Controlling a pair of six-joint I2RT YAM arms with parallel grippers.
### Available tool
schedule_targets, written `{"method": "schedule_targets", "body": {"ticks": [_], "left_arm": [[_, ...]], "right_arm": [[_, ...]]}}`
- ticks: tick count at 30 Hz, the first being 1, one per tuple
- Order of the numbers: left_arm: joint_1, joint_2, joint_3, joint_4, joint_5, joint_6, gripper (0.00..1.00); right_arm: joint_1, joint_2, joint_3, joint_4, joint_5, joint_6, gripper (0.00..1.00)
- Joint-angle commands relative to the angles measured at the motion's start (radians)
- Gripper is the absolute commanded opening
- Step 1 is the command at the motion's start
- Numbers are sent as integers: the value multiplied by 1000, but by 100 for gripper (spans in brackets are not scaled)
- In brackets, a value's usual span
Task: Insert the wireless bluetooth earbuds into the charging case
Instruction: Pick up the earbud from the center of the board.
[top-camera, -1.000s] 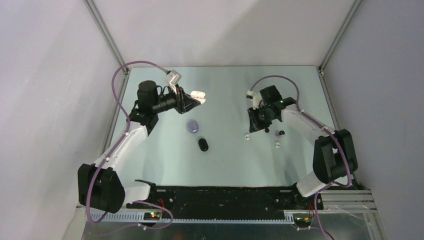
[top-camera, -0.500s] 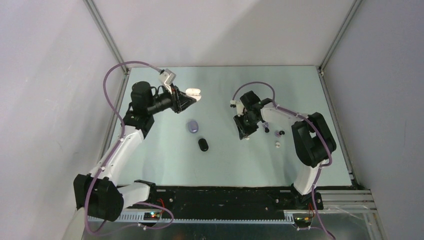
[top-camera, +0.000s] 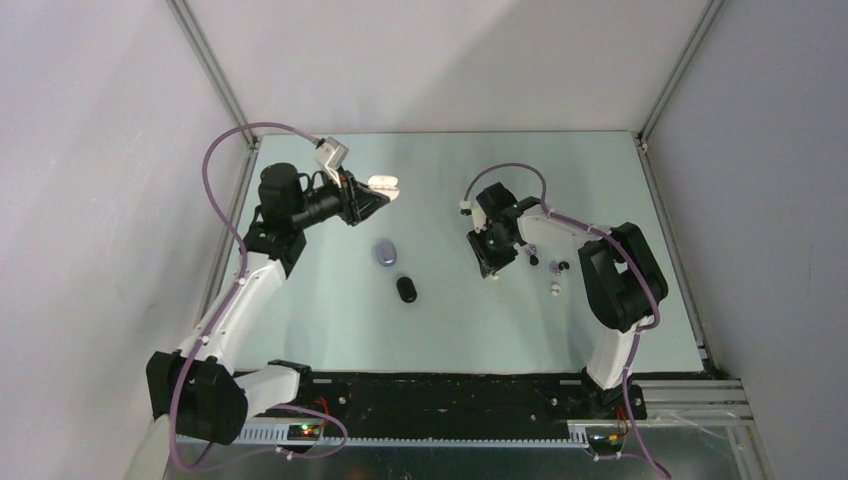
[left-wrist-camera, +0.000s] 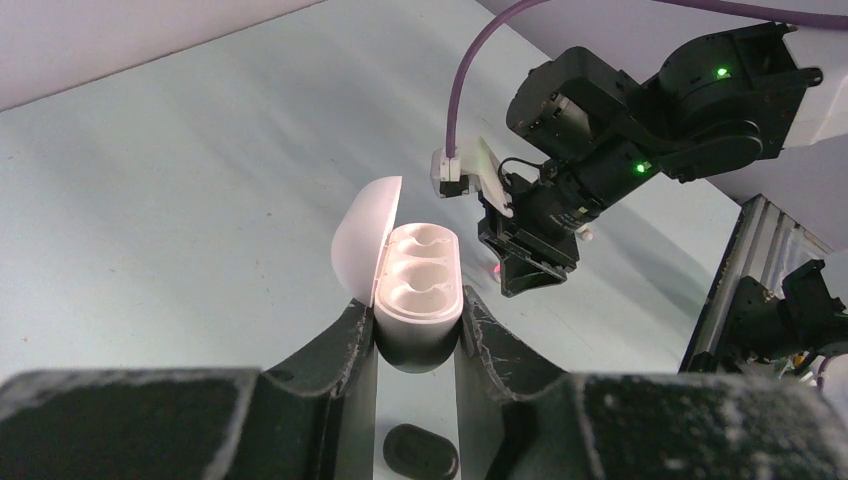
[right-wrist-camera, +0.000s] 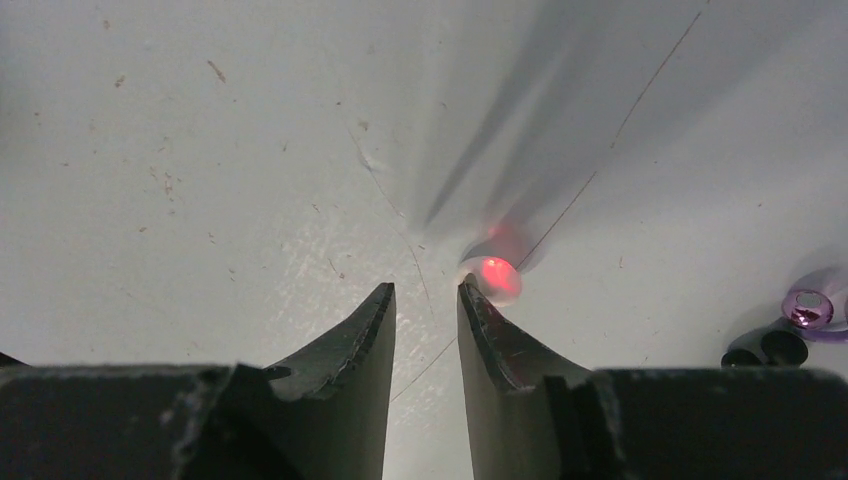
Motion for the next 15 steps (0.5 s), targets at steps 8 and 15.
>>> {"method": "schedule_targets", "body": {"ticks": [8, 15], "left_arm": [[8, -21, 10, 38, -13, 5, 0], [7, -20, 5, 41, -12, 5, 0]], "right_arm": [[4, 21, 37, 20, 80, 19, 36], [5, 19, 33, 25, 116, 5, 36]]}}
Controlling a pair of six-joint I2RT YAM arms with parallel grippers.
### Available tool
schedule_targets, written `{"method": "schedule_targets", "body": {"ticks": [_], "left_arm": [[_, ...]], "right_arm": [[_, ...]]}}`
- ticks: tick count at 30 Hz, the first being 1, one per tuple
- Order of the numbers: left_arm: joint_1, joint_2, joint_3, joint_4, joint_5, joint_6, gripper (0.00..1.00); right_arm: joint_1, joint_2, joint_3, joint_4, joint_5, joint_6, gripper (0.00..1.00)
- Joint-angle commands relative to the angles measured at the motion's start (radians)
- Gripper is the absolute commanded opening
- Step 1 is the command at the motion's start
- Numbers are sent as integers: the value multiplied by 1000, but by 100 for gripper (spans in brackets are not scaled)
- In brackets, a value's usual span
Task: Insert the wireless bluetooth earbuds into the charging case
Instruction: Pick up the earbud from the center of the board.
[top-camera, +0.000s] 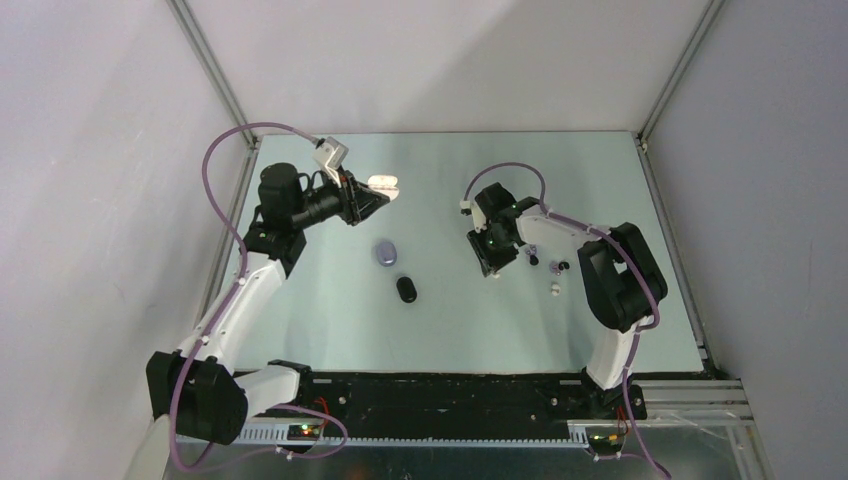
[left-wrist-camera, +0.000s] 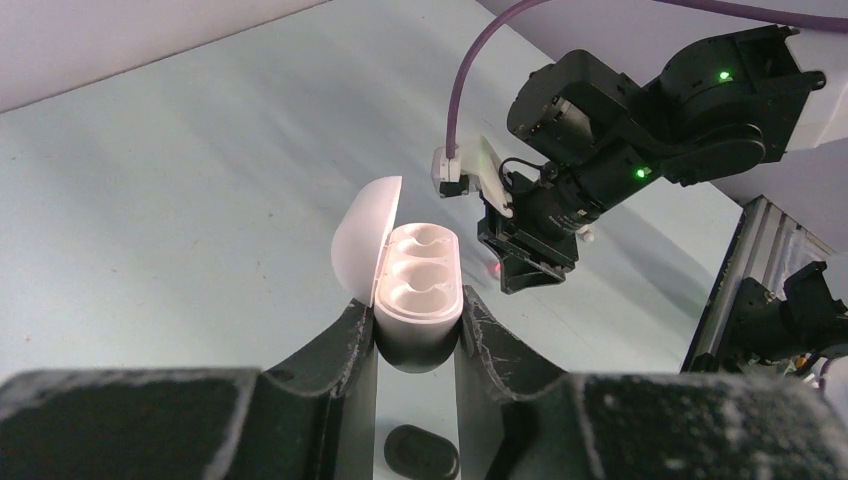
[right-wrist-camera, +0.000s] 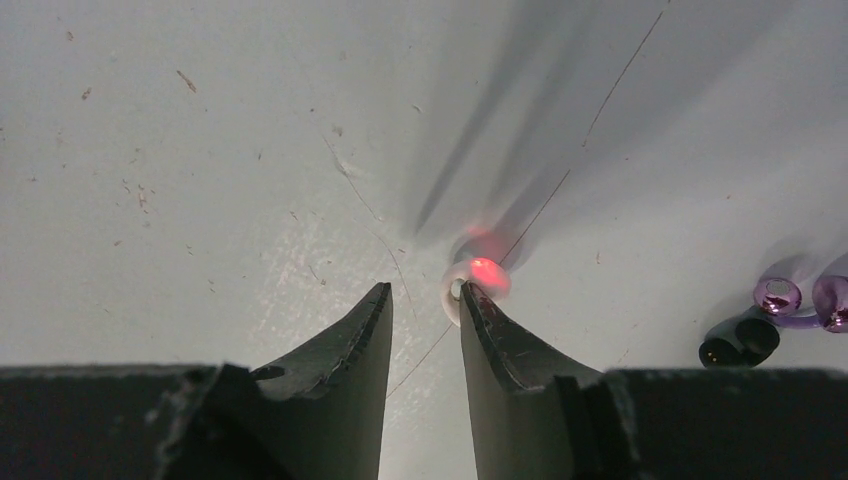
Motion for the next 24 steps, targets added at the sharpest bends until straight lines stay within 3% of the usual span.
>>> {"method": "schedule_targets", "body": {"ticks": [1, 17, 21, 24], "left_arm": [[7, -21, 5, 42, -9, 5, 0], [8, -21, -2, 53, -9, 4, 0], [8, -17, 0, 54, -11, 4, 0], [8, -15, 1, 54, -9, 4, 0]], "right_arm": [[1, 12, 30, 25, 70, -10, 35], [-12, -3, 18, 38, 116, -51, 24], [-18, -10, 18, 40, 149, -58, 16], [-24, -35, 18, 32, 154, -72, 1]]}}
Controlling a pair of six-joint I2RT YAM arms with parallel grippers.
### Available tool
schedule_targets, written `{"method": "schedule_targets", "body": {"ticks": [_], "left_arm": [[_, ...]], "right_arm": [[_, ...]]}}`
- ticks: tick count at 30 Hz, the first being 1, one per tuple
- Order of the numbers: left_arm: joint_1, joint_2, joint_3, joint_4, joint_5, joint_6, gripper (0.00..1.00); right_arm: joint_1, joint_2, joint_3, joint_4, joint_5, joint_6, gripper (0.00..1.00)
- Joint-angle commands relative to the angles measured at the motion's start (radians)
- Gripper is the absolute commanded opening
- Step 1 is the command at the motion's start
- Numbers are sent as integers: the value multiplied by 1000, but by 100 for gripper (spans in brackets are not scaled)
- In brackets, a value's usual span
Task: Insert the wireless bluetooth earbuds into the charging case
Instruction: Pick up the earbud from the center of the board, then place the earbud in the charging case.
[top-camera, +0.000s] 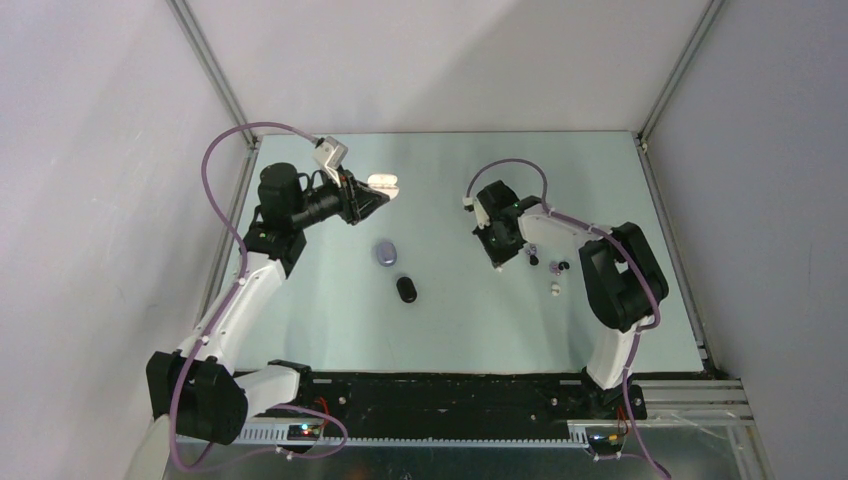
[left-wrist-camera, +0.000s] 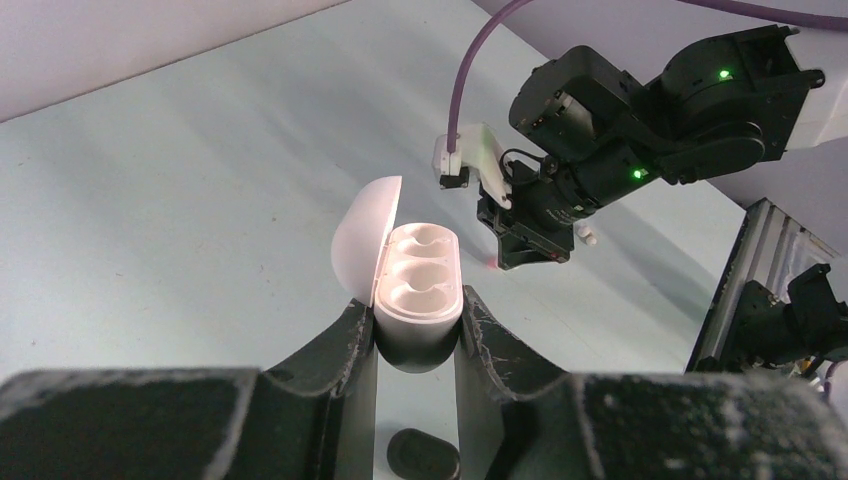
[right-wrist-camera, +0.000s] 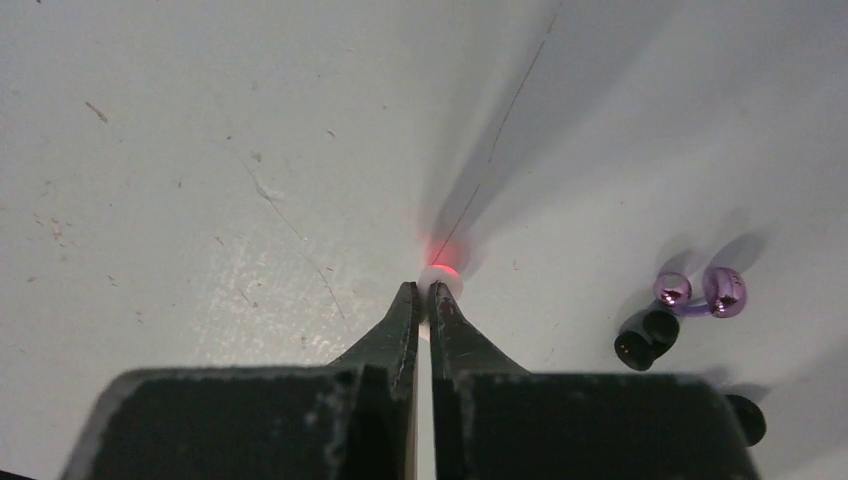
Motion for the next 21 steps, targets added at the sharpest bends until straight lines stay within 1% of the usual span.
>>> {"method": "schedule_targets", "body": {"ticks": [1, 2, 4, 5, 6, 7, 8, 9, 10, 11, 12, 13, 14, 15, 16, 17, 18, 20, 21], "left_arm": [[8, -15, 1, 44, -1, 8, 0], [8, -14, 2, 44, 5, 11, 0], [8, -11, -5, 58, 36, 16, 0], [8, -7, -10, 78, 69, 18, 0], [8, -4, -18, 91, 89, 19, 0], [8, 3, -23, 123, 142, 21, 0], [7, 8, -28, 139, 171, 24, 0], [7, 21, -31, 174, 223, 33, 0], [8, 27, -38, 195, 249, 33, 0], [8, 42, -39, 240, 292, 30, 0], [6, 52, -37, 275, 309, 28, 0], [5, 72, -32, 287, 334, 24, 0], [4, 83, -17, 312, 361, 21, 0], [2, 102, -8, 329, 376, 11, 0], [-2, 111, 6, 371, 401, 2, 0], [-10, 123, 14, 388, 413, -7, 0], [-14, 129, 36, 397, 430, -5, 0], [-26, 143, 68, 396, 451, -3, 0], [-30, 149, 76, 394, 458, -2, 0]], "right_arm": [[-20, -43, 17, 0, 31, -34, 0], [-34, -65, 21, -9, 4, -40, 0], [-86, -113, 37, -51, -160, -55, 0], [-111, -155, 41, -72, -350, -76, 0], [-160, -179, 44, -75, -437, -88, 0], [-179, -236, 44, -57, -602, -118, 0], [-209, -266, 41, -40, -673, -141, 0], [-218, -326, 40, 16, -797, -195, 1], [-228, -352, 39, 46, -888, -221, 1], [-230, -398, 40, 131, -924, -243, 2], [-231, -416, 40, 227, -992, -249, 2], [-229, -445, 40, 279, -1027, -247, 3], [-219, -457, 39, 379, -1075, -224, 3], [-198, -473, 39, 433, -1090, -207, 3], [-187, -478, 40, 536, -1108, -167, 3], [-163, -483, 40, 573, -1113, -145, 2], [-150, -483, 41, 666, -1119, -101, 1], [-111, -477, 48, 756, -1123, -57, 1], [-86, -473, 51, 774, -1122, -48, 0]]}}
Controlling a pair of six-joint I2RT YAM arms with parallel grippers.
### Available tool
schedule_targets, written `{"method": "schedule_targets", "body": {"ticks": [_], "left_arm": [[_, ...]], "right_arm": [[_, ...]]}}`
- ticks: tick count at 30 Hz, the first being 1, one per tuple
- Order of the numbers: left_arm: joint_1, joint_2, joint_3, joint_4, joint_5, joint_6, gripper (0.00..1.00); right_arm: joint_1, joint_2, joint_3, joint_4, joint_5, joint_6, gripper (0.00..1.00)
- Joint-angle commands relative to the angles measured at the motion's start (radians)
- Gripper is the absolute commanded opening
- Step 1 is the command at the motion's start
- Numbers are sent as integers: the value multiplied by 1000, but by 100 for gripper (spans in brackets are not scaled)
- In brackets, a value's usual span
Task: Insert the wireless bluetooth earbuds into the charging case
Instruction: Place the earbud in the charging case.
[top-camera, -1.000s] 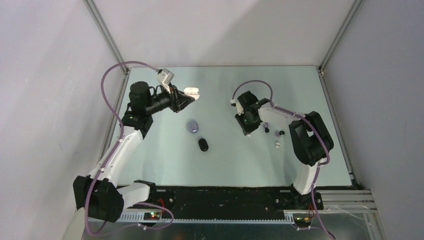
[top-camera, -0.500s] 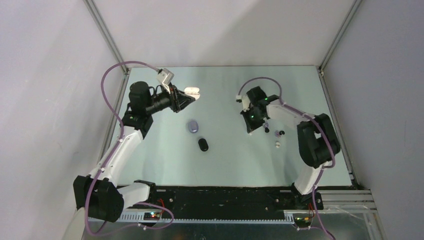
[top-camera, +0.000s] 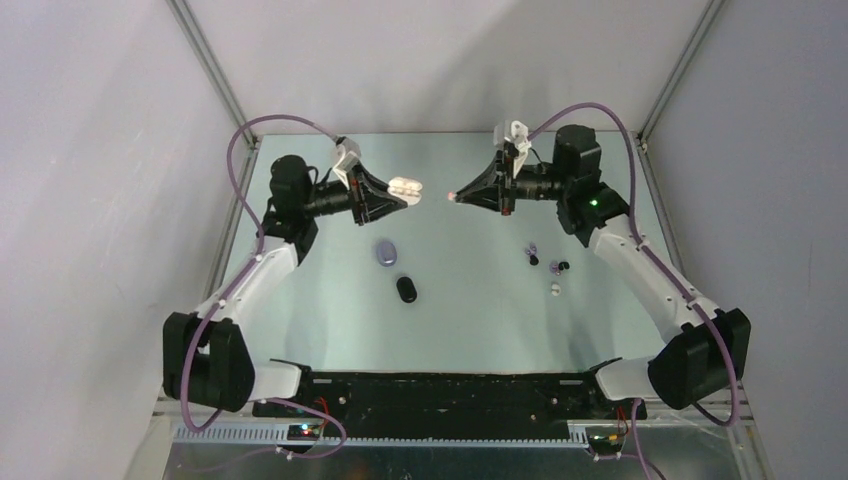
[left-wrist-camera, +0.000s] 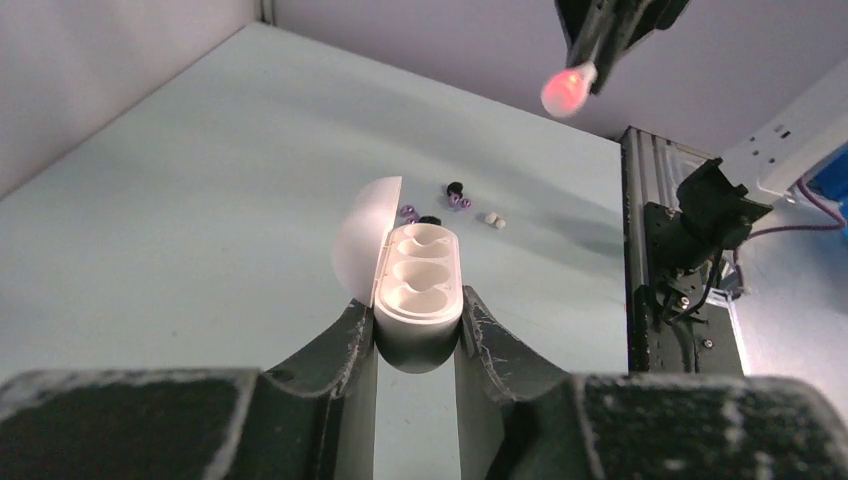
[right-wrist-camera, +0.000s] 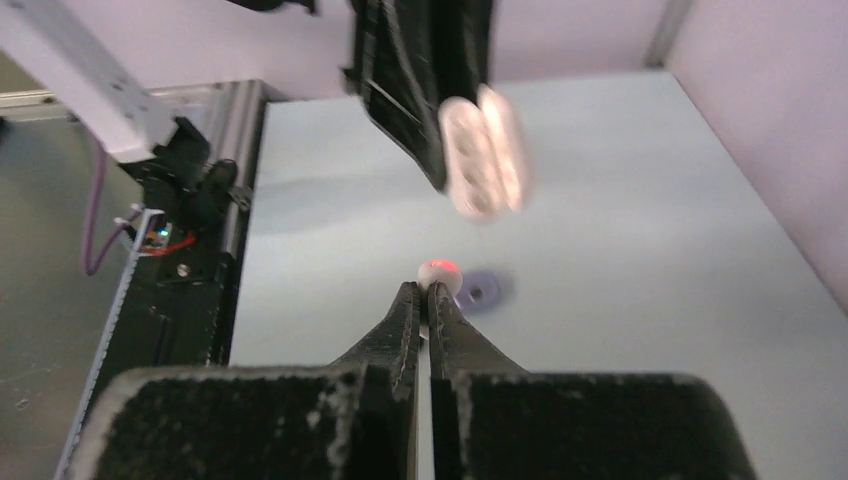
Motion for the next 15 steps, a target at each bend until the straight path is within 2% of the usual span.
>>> {"method": "schedule_targets", "body": {"ticks": [1, 5, 15], "left_arm": [[-23, 8, 102, 104, 121, 0, 0], [-29, -6, 121, 67, 167, 26, 0], [-38, -36, 125, 23, 207, 100, 0]], "right_arm": [[71, 19, 23, 304, -100, 105, 0], [115, 37, 28, 381, -88, 150, 0], [158, 94, 71, 450, -72, 192, 0]]}}
